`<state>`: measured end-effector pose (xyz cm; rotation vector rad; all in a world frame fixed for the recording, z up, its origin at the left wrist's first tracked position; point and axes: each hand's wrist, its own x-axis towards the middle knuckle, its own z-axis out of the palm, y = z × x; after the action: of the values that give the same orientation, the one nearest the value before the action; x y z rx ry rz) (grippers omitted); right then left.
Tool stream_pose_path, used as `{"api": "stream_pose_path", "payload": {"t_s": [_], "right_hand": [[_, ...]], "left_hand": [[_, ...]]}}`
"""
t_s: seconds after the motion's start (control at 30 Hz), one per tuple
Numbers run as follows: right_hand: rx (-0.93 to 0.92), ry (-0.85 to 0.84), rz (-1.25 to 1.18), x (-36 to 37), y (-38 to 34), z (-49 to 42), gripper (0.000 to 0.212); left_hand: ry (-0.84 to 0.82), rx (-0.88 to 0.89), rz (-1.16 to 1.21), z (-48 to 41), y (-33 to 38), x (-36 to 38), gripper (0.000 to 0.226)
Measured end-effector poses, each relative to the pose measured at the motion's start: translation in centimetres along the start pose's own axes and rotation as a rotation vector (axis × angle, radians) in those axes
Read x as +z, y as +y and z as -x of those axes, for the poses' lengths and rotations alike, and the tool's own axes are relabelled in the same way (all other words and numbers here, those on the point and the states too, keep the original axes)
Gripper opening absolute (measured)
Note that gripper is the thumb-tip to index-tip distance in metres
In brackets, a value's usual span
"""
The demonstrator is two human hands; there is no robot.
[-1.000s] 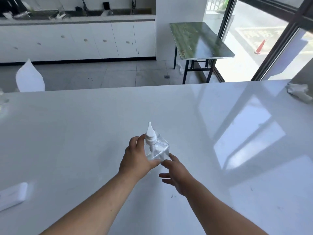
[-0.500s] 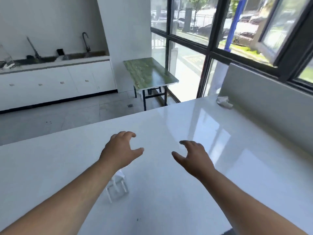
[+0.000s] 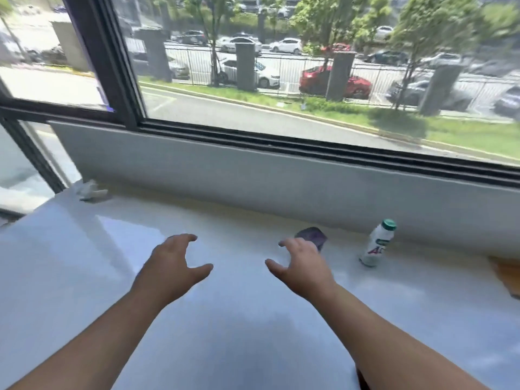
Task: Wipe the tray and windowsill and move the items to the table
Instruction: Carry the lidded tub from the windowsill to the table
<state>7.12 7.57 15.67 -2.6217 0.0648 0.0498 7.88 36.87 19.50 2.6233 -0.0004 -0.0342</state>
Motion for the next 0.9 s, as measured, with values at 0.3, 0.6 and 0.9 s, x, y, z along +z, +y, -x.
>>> {"api": "stream_pose_path", "payload": {"t_s": [0.3,0.6,0.9], "right_hand": [[0.351,-0.041,-0.192,-3.0,20.8,-6.8,0.062],[0.615,-0.267,-0.758,3.9,23.5,-11.1,0.072],[0.651,-0.450,-0.947,6.6,13.6,-10.8,0.066]], "left_hand": [[-0.269,0.161,-0.089,-11.6,18.7,18.1,0.087],[-0.367,0.158,-0.165,-17.4,21.4,28.5,0.092],[-0.259,0.000,-0.056,-13.4,13.7,21.5,0.084]]}}
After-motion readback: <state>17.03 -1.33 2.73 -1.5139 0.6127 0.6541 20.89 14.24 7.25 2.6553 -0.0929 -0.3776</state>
